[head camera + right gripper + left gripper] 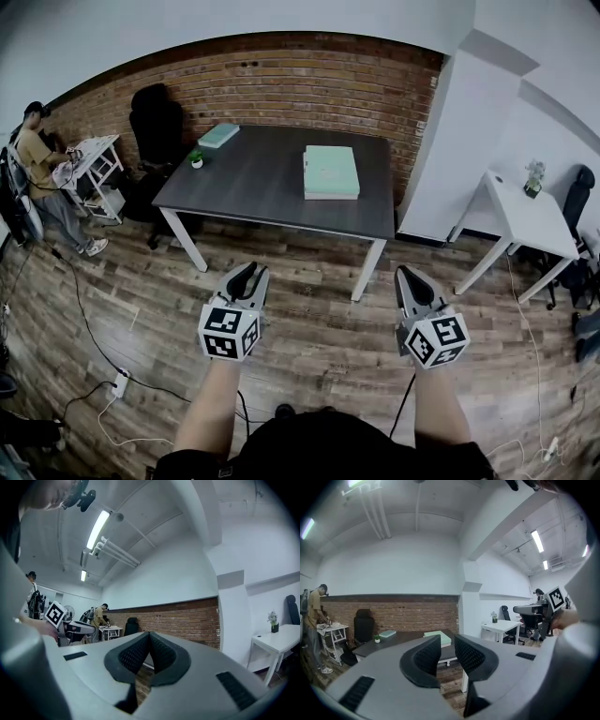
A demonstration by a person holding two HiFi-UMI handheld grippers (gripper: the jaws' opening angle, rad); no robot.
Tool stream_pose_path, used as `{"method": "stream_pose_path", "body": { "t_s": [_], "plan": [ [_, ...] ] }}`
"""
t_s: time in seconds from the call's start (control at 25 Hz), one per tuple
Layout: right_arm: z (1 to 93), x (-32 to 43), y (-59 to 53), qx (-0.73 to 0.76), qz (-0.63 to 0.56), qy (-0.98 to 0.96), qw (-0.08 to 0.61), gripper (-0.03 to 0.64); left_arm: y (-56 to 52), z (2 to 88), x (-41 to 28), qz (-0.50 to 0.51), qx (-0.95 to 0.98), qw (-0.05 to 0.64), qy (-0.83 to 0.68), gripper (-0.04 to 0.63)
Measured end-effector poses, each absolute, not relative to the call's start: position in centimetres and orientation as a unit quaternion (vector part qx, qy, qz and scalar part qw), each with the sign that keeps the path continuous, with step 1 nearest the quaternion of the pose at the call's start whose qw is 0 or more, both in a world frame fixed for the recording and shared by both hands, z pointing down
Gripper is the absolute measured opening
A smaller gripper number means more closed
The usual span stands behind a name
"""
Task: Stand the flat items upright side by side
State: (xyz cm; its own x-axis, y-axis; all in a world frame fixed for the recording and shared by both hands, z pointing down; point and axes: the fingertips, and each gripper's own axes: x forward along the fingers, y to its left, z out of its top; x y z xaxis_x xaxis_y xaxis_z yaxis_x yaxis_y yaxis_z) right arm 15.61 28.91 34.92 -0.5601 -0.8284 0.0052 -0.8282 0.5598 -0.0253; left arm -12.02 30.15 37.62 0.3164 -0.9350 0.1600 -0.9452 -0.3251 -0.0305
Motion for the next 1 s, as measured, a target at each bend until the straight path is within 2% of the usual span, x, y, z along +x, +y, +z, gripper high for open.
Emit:
{"method": "stream_pose_path", "body": {
  "t_s": [0.16,0.6,0.76,1.0],
  "plan": [
    [35.1,16.1,28.8,-0.476,-0.019,0.88,0.005,0.045,30.4,37.6,-12.1,0.073,0.811,0.035,-0.58,0.109],
    [36.5,15.5,28.4,-0.455,-0.052,0.889,-0.015,0.243,30.2,37.6,-13.2,0.064,0.803,0.048,-0.591,0.221],
    [36.9,15.5,28.2,-0.451,-0.069,0.89,-0.012,0.338,30.0,37.7,-13.2,0.064,0.803,0.053,-0.59,0.264],
    [37.3,15.1,28.3,-0.442,-0.081,0.893,-0.007,0.415,30.1,37.7,-12.8,0.064,0.81,0.054,-0.581,0.307]
  ]
}}
